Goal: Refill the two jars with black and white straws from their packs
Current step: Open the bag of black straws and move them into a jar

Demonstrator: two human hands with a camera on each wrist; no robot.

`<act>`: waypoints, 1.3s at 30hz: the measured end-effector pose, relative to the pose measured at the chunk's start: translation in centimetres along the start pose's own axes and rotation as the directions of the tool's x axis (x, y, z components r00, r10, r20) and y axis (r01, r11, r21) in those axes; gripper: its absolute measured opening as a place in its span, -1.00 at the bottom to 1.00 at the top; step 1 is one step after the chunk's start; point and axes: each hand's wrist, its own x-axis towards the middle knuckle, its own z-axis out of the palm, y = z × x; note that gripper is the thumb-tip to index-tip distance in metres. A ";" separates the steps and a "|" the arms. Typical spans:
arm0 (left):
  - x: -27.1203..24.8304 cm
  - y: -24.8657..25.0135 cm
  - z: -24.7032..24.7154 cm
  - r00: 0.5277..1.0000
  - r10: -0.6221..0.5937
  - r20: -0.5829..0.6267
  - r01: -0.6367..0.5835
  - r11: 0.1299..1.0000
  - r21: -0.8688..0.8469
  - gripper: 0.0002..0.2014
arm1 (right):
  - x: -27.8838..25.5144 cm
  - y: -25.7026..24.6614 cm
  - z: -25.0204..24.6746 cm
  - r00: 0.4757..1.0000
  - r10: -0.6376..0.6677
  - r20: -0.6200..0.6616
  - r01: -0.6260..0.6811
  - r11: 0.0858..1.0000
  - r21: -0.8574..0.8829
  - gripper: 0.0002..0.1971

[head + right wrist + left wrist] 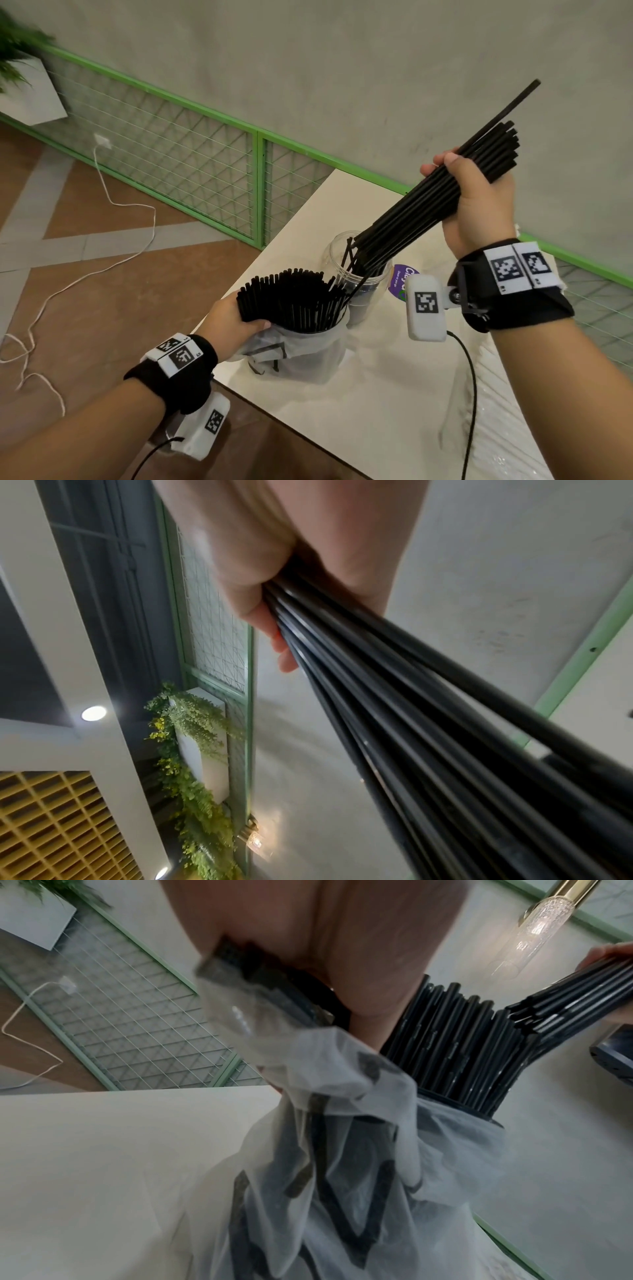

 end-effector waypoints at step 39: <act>-0.3 -0.5 -0.3 1.000 0.019 0.013 -0.019 1.000 0.021 -0.68 | -0.1 10.6 -0.3 0.963 0.266 0.043 -0.243 0.926 -0.288 -0.75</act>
